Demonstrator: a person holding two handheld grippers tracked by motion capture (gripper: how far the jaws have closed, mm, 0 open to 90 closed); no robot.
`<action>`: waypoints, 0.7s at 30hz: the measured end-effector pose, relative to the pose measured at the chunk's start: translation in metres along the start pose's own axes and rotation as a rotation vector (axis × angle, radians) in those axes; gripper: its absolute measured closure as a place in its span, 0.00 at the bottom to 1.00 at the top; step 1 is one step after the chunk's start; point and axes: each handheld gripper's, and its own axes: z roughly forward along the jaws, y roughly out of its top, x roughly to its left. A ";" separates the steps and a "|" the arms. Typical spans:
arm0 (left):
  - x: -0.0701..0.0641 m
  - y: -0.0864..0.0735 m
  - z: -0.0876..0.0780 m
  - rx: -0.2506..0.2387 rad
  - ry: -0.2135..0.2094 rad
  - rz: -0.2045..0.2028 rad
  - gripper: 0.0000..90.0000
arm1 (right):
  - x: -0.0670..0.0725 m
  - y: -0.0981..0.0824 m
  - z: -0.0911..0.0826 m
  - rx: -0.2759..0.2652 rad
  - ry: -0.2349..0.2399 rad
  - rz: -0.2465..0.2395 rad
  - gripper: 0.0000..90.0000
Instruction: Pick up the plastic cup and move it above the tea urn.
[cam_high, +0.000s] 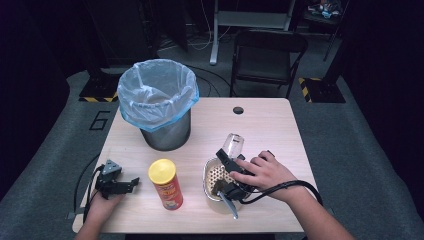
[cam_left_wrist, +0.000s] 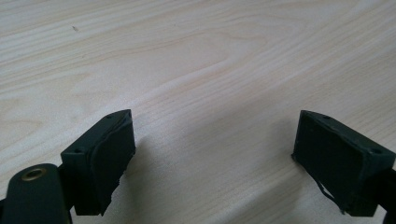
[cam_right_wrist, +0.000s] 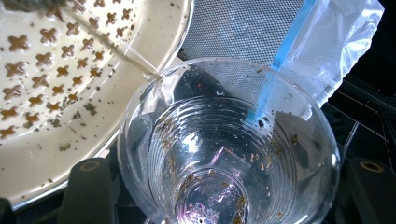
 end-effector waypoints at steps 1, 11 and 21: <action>0.000 0.000 0.000 0.000 0.000 0.000 0.14 | 0.000 0.000 0.000 0.000 0.000 0.000 0.36; 0.000 0.000 0.000 0.000 0.000 0.000 0.14 | 0.000 0.004 -0.003 -0.020 -0.017 0.011 0.35; 0.000 0.000 0.000 0.000 0.000 0.000 0.14 | -0.001 0.003 -0.003 -0.027 -0.023 0.016 0.35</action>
